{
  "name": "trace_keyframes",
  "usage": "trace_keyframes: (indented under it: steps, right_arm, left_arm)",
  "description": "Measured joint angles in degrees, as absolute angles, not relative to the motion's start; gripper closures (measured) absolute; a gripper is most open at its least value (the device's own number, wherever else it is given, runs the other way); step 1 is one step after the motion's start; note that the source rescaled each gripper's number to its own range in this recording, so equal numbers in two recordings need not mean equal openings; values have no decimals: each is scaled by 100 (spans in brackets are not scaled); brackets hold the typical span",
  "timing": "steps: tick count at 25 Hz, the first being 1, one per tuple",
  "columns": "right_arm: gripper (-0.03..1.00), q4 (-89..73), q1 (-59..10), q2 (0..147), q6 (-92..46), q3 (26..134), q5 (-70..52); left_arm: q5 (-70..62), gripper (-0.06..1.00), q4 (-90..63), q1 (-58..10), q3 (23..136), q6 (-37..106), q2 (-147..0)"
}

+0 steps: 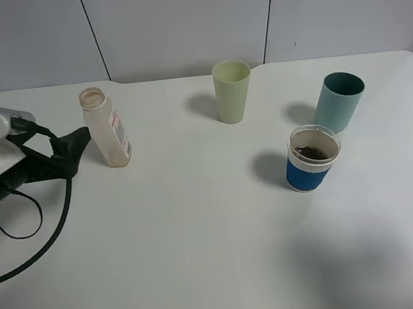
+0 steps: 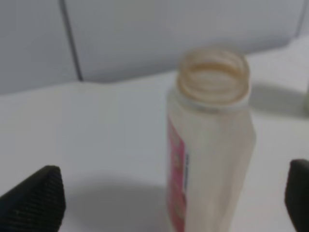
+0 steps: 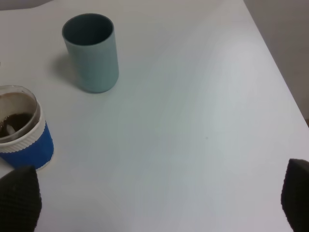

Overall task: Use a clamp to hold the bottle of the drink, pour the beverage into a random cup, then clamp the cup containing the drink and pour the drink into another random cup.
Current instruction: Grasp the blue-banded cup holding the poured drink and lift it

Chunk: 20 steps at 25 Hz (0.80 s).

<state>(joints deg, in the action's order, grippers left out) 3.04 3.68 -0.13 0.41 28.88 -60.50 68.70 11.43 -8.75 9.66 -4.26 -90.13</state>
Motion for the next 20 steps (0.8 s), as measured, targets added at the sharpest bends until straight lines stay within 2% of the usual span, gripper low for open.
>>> trace_keyframes:
  steps: [13,16,20]
  right_arm:
    - [-3,304,368,-13,41,2888,-6050]
    - [-3,304,368,-13,41,2888,-6050]
    - [-3,304,368,-13,41,2888,-6050]
  left_arm:
    - [5356,6,-149,-875,822,-426,-5888]
    - [4498,-3,-181,-875,1042,-426,-5273]
    - [2981,-5,-175,-875,1605,-399,-4541]
